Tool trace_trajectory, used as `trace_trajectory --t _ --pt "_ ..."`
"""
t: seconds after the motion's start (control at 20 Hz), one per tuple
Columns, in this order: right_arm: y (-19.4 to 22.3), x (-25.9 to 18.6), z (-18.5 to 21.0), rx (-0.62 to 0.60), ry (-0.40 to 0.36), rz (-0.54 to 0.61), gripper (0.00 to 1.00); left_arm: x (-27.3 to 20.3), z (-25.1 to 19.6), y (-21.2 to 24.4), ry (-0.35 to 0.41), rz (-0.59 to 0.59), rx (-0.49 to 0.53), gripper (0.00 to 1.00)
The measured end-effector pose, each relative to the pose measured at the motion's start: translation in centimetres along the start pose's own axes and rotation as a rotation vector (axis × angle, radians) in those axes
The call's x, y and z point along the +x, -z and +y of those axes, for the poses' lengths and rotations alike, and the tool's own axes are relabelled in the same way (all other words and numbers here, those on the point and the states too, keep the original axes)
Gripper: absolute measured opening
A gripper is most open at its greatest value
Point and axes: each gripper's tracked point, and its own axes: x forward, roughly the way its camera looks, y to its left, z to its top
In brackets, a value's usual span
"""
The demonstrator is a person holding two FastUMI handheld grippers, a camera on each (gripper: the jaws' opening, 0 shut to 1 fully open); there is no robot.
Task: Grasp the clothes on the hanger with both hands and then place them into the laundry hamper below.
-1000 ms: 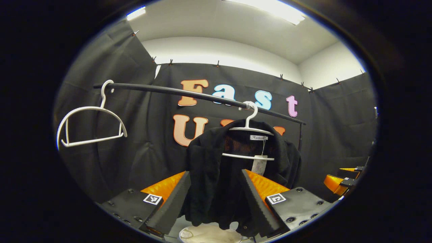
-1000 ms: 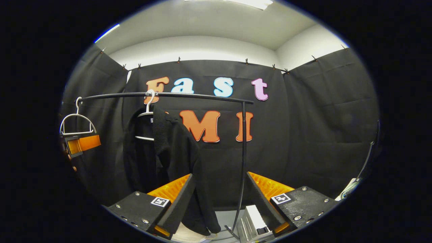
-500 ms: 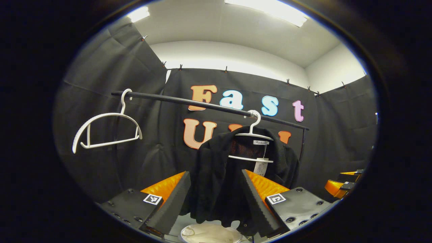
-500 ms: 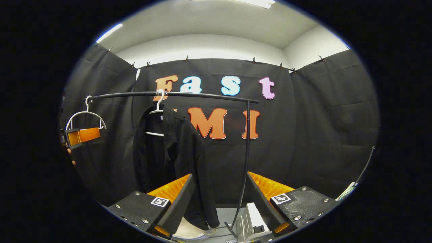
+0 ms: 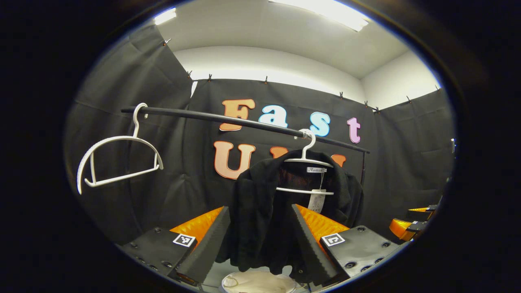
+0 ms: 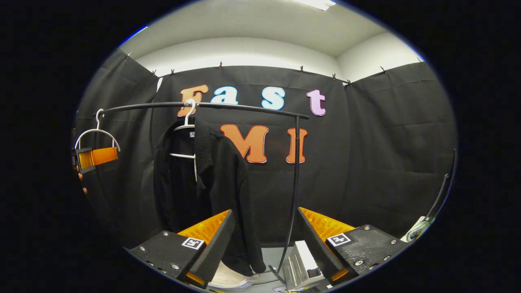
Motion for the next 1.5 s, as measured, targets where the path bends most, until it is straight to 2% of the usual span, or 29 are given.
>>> trace_trajectory --t 0.25,0.3,0.45,0.5,0.65,0.7,0.8,0.85,0.9,0.95,1.0,1.05,1.1,1.25,1.3,1.4,1.45,1.5 --pt "0.7 2.3 4.3 -0.004 0.003 -0.017 0.94 2.4 2.0 0.2 0.036 -0.018 -0.019 1.0" --pt "1.1 2.6 5.2 0.004 -0.002 -0.013 0.94 2.9 2.4 0.4 0.04 -0.011 -0.019 0.93" --pt "2.0 3.9 7.5 0.035 -0.025 0.017 0.94 4.1 3.6 1.1 0.037 0.016 -0.018 0.93" --pt "2.0 4.4 8.1 0.043 -0.032 0.021 0.94 4.3 3.9 1.2 0.036 0.02 -0.017 0.97" --pt "2.1 5.7 9.4 0.044 -0.059 0.03 0.94 4.9 4.5 0.8 0.031 0.004 -0.021 0.96" --pt "2.2 6.2 9.8 0.036 -0.063 0.029 0.94 5.0 4.6 1.1 0.034 0.01 -0.024 0.93" --pt "2.7 7.0 10.9 0.031 -0.079 0.043 0.94 5.2 5.0 2.3 0.033 0.036 -0.02 1.0" --pt "3.1 7.5 11.5 0.034 -0.091 0.052 0.94 5.3 5.2 2.7 0.031 0.045 -0.022 0.93" --pt "3.2 8.1 11.9 0.038 -0.094 0.054 0.94 5.5 5.3 3.2 0.033 0.056 -0.028 0.93" --pt "3.2 8.8 11.9 0.04 -0.087 0.053 1.0 5.5 5.3 3.7 0.035 0.065 -0.033 0.93" --pt "3.3 9.5 11.9 0.041 -0.077 0.052 1.0 5.7 5.5 4.0 0.035 0.072 -0.034 0.93" --pt "3.4 10.2 11.6 0.042 -0.061 0.054 0.94 5.7 5.7 4.2 0.033 0.076 -0.034 0.93" --pt "3.5 10.9 11.2 0.046 -0.046 0.057 0.94 5.8 6.0 4.3 0.029 0.079 -0.031 0.97" --pt "3.4 13.0 10.8 0.079 -0.027 0.064 1.0 6.1 6.6 4.5 0.02 0.077 -0.026 0.96" --pt "3.6 13.7 10.7 0.091 -0.026 0.066 0.94 6.2 6.7 4.6 0.021 0.08 -0.025 1.0" --pt "3.7 14.7 10.7 0.108 -0.026 0.067 0.94 6.4 6.7 4.7 0.025 0.084 -0.024 0.96" --pt "3.7 15.1 10.8 0.115 -0.028 0.069 1.0 6.5 6.6 4.9 0.029 0.087 -0.023 0.96" --pt "3.7 15.4 10.9 0.122 -0.033 0.07 0.98 6.7 6.4 5.0 0.035 0.089 -0.022 0.96"
